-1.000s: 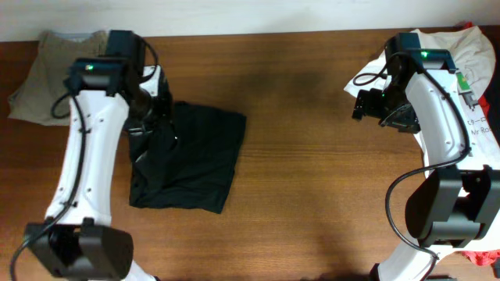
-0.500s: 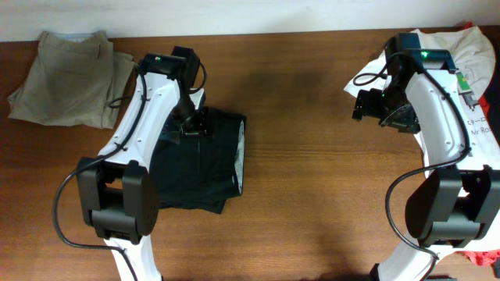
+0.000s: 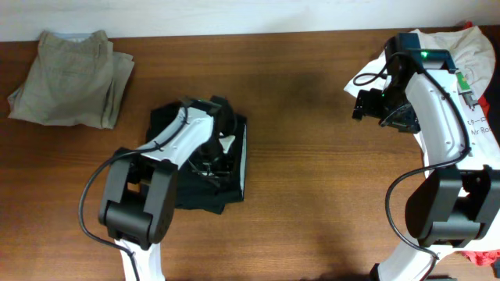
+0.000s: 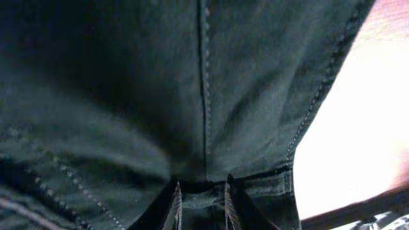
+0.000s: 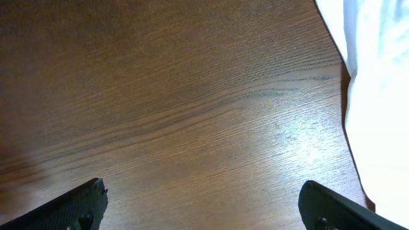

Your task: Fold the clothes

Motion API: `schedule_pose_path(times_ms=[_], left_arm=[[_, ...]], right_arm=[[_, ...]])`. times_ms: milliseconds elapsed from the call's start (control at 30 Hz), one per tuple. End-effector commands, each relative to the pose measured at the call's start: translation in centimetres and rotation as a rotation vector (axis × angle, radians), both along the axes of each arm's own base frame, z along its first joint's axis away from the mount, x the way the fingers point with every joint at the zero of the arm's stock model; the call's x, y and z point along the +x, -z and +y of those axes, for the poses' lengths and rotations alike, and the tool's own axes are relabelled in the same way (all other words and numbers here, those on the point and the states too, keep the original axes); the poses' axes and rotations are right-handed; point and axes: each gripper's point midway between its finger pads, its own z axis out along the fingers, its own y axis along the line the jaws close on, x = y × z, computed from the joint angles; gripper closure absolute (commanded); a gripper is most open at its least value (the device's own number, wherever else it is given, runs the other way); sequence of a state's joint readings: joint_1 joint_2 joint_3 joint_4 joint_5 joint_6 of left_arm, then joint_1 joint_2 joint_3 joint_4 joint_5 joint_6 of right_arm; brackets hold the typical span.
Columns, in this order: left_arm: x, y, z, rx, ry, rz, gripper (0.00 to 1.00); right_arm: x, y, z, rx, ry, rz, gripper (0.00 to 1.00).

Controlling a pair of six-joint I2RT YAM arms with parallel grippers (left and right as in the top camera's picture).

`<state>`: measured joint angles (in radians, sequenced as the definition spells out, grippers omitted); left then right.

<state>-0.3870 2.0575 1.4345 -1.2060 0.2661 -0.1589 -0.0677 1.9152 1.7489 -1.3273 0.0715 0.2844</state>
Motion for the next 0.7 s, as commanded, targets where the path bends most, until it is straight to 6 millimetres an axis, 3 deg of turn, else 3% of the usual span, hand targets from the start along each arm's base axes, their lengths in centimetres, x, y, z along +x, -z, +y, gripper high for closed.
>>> schedule_pose_path(times_ms=[0, 33, 100, 200, 233, 267, 300, 367, 467, 600, 667], left_arm=[[-3.0, 1.6, -0.7, -0.001, 0.02, 0.071, 0.79], [-3.8, 1.9, -0.7, 0.007, 0.03, 0.087, 0.91], [-3.5, 1.6, -0.9, 0.003, 0.033, 0.077, 0.98], [0.3, -3.3, -0.9, 0.022, 0.042, -0.058, 0.99], [2.6, -6.1, -0.6, 0.054, 0.054, -0.167, 0.81], [5.4, -9.5, 0.4, 0.09, 0.039, -0.284, 0.01], [7.8, -11.1, 3.5, 0.188, 0.001, -0.366, 0.01], [10.5, -11.6, 11.5, 0.291, -0.179, -0.395, 0.01], [11.7, -11.2, 18.2, 0.157, -0.363, -0.382, 0.01], [11.5, -9.9, 21.5, -0.078, -0.424, -0.393, 0.01], [11.1, -9.3, 21.5, -0.209, -0.442, -0.395, 0.01]], right_arm=[[-0.1, -0.4, -0.3, -0.02, 0.0, -0.008, 0.01], [-0.1, -0.4, -0.3, -0.02, 0.0, -0.008, 0.01], [-0.1, -0.4, -0.3, -0.02, 0.0, -0.008, 0.01], [-0.1, -0.4, -0.3, -0.02, 0.0, -0.008, 0.01], [-0.1, -0.4, -0.3, -0.02, 0.0, -0.008, 0.01], [-0.1, -0.4, -0.3, -0.019, 0.0, -0.008, 0.01], [-0.1, -0.4, -0.3, -0.02, 0.0, -0.008, 0.01], [-0.1, -0.4, -0.3, -0.02, 0.0, -0.008, 0.01], [-0.1, -0.4, -0.3, -0.02, 0.0, -0.008, 0.01], [-0.1, -0.4, -0.3, -0.02, 0.0, -0.008, 0.02], [-0.1, -0.4, -0.3, -0.02, 0.0, -0.008, 0.01]])
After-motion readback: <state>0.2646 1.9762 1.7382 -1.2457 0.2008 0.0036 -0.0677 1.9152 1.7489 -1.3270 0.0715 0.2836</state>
